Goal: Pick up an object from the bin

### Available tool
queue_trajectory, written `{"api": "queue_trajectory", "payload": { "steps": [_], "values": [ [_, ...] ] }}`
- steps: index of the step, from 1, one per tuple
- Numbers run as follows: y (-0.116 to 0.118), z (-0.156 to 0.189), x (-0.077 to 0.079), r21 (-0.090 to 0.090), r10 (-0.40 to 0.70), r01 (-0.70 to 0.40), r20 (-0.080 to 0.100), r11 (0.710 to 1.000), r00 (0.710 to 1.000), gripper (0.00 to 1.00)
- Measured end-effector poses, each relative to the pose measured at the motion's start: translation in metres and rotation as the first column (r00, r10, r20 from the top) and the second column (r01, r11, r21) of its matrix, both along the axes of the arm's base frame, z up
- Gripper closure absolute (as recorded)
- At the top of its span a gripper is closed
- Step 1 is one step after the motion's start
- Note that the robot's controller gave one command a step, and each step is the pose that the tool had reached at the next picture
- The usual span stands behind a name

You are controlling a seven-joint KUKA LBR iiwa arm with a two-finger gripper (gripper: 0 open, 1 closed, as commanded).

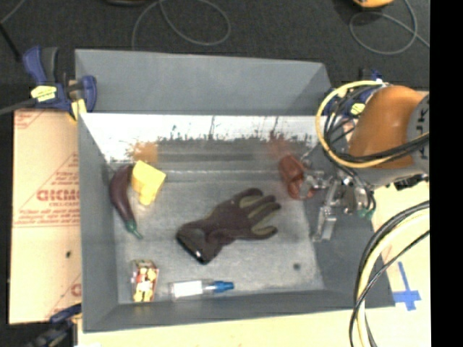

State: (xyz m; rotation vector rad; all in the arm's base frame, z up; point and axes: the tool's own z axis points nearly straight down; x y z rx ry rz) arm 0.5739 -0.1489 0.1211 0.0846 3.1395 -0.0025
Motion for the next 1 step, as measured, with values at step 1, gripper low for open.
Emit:
{"api": "queue_trajectory", "payload": {
  "steps": [1],
  "values": [
    [0.0108,-0.0309,0.0207,-0.002,0.018,-0.018,0.006,1.000,1.000,0.00]
  ]
}}
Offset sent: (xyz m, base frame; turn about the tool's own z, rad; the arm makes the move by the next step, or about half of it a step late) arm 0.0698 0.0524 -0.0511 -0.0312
